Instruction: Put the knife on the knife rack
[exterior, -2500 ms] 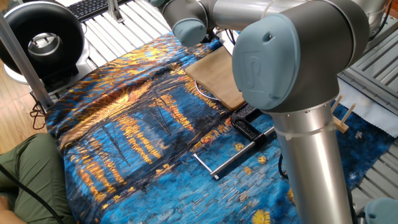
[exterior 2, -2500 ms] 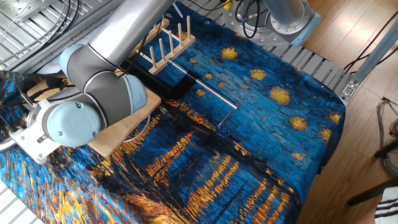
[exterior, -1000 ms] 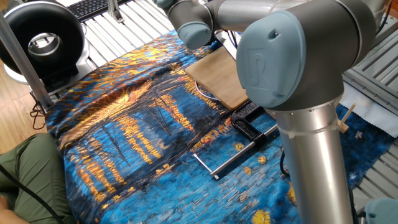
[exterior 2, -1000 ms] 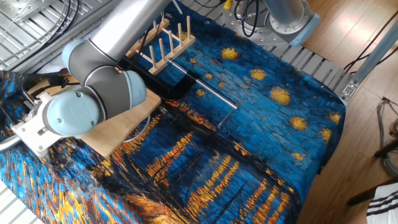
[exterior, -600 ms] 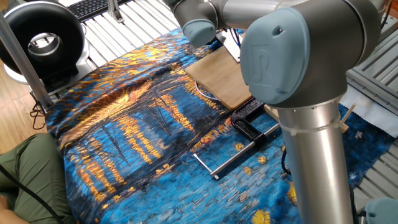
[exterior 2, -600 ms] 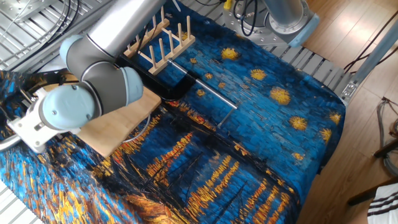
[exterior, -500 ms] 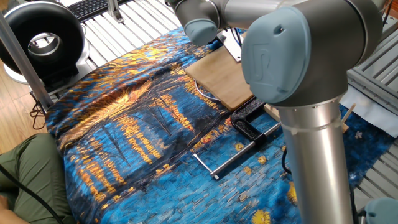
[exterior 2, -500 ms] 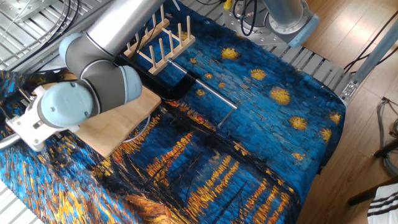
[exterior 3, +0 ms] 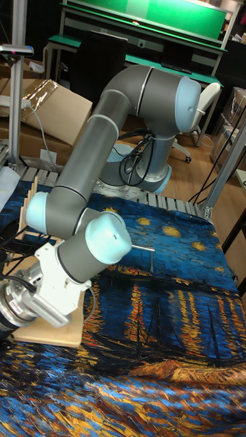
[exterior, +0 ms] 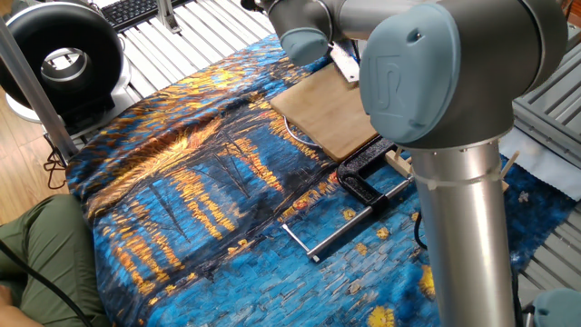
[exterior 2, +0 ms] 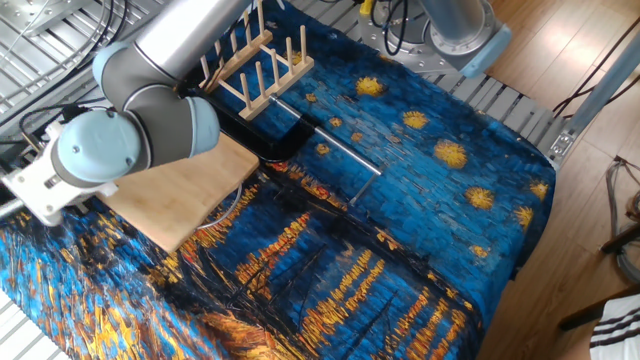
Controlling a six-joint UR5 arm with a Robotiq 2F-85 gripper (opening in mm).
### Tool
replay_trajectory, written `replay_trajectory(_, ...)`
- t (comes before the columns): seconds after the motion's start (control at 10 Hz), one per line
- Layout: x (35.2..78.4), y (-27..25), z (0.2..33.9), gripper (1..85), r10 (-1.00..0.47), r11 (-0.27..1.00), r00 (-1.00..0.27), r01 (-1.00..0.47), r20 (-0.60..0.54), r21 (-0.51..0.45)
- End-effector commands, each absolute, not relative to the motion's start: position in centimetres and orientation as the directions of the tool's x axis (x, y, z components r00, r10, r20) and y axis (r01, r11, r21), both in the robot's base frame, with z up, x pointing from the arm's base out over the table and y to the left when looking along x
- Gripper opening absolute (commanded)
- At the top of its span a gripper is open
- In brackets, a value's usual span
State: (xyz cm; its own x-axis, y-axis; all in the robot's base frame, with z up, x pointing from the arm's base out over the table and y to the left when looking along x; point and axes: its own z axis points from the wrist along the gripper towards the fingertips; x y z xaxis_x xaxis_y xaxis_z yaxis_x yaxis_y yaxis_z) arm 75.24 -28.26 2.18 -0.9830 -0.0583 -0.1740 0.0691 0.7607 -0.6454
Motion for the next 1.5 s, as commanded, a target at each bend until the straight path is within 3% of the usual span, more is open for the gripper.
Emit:
replay_trajectory(0.0, 75.0, -29.3, 2.3, 1.3, -0.01, 0.756, -0.977, 0.132, -0.213, -0.641)
replay_trajectory(0.6, 74.1, -27.5, 4.9, 1.3, 0.011, 0.791, -0.993, 0.081, -0.118, -0.607)
replay_trajectory(1.1, 74.6, -21.2, 10.1, 1.0, 0.03, 0.857, -0.999, 0.047, -0.041, -0.513)
replay_trajectory(1.4, 76.1, -16.8, 12.9, 1.0, 0.015, 0.891, -0.997, 0.046, -0.073, -0.451)
